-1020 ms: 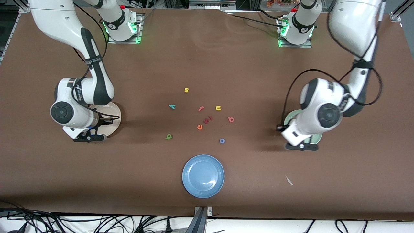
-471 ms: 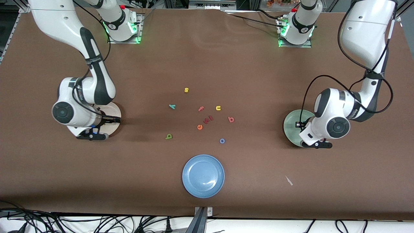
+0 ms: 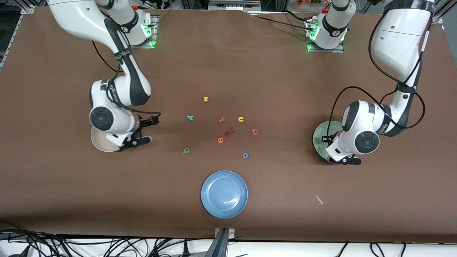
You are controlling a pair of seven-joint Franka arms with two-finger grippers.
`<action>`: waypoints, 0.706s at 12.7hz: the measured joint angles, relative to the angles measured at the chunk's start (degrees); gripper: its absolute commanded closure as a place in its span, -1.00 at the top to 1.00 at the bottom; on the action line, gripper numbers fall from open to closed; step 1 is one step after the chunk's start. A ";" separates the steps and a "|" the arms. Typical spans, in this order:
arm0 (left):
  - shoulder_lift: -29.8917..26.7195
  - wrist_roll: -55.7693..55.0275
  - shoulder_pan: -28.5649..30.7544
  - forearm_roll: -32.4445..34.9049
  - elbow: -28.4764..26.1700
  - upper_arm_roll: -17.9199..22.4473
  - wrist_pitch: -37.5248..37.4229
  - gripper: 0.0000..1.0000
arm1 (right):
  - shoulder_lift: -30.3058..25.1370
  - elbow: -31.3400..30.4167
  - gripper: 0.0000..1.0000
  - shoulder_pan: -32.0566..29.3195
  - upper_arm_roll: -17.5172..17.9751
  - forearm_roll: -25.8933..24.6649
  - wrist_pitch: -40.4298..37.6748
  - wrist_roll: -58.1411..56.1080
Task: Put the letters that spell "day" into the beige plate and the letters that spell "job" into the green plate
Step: 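Drop the yellow a on the beige plate while the left drops r on green, then grasp the cyan y with the right gripper while the left grasps pink a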
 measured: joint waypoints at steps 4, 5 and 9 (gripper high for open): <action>-3.45 -9.19 -0.43 -0.01 1.36 -7.92 -1.37 1.00 | -0.23 -0.99 1.00 0.19 8.56 -9.40 4.15 -3.56; -3.75 -14.00 -0.89 -0.01 1.69 -10.16 -1.38 1.00 | -0.25 -2.45 1.00 0.30 10.37 -11.23 7.88 -3.66; -2.84 -28.49 -8.03 -0.01 2.75 -12.21 -1.02 1.00 | -0.19 -11.79 1.00 0.63 13.05 -14.06 23.59 -6.66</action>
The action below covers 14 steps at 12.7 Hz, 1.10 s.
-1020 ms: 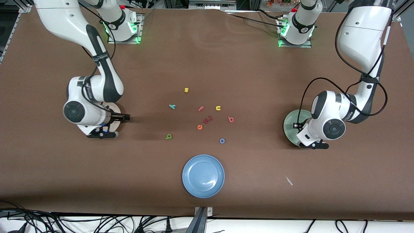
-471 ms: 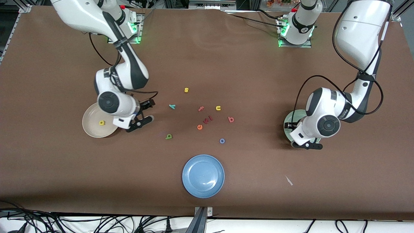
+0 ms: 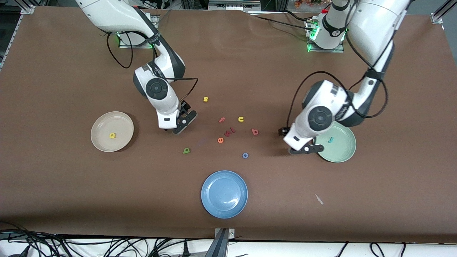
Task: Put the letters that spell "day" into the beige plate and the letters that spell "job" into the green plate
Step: 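Grasp the cyan y with the right gripper while the left grasps pink a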
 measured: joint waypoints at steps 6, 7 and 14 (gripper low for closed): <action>7.07 -14.30 -7.92 0.00 2.21 0.03 13.59 1.00 | 0.10 -3.03 0.85 -0.01 2.28 -1.51 3.22 -3.52; 8.11 -15.63 -8.48 0.01 2.25 0.05 14.64 0.99 | 0.22 -3.16 0.83 -0.02 2.30 -2.03 3.62 -4.39; 11.15 -16.63 -8.97 0.01 2.34 0.14 16.83 0.47 | 1.48 -3.29 0.26 1.02 2.59 -2.41 6.01 -5.48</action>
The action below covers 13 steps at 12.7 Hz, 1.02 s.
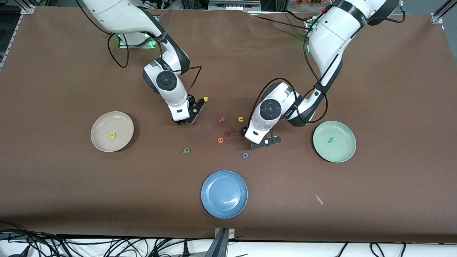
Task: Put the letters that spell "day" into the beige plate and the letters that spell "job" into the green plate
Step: 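Grasp the cyan y with the right gripper while the left grasps pink a, then drop the cyan y on the beige plate while the left drops a on green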
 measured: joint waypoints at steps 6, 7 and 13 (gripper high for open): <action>0.05 -0.17 -0.08 0.00 0.01 0.06 -0.07 -1.00 | 0.01 0.11 -0.54 0.55 0.00 -0.04 0.31 0.00; 0.00 -0.18 -0.08 0.00 0.06 0.10 -0.10 -1.00 | 0.01 0.26 -0.66 0.55 0.00 -0.05 0.39 0.00; -1.45 -0.31 0.42 0.00 1.74 0.52 -5.29 -1.00 | 0.13 0.54 -1.00 0.49 -0.08 -0.05 0.54 0.01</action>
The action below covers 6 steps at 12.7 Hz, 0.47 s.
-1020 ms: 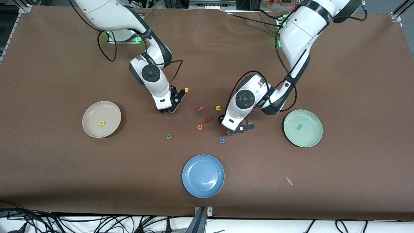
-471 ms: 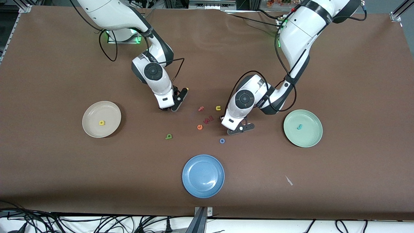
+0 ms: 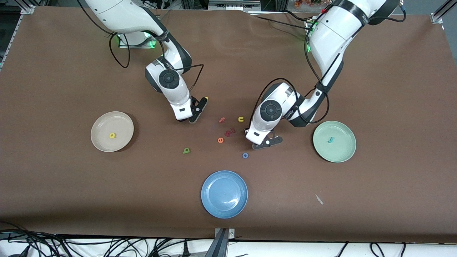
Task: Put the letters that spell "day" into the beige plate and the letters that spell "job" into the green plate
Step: 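Drop the cyan y on the beige plate while the left drops a on green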
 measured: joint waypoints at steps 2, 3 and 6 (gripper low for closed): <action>-3.12 0.00 1.35 0.00 1.02 0.26 -5.85 -1.00 | 0.01 0.65 -1.00 -0.22 -0.82 0.02 -0.09 0.29; -5.01 0.04 2.53 0.01 1.22 0.38 -8.86 -1.00 | -0.15 1.11 -1.00 -0.40 -1.83 0.02 -0.52 0.73; -9.09 3.96 6.97 0.08 1.11 0.57 -18.13 -1.00 | -2.35 2.17 -1.00 -1.13 -6.82 0.02 -5.44 0.91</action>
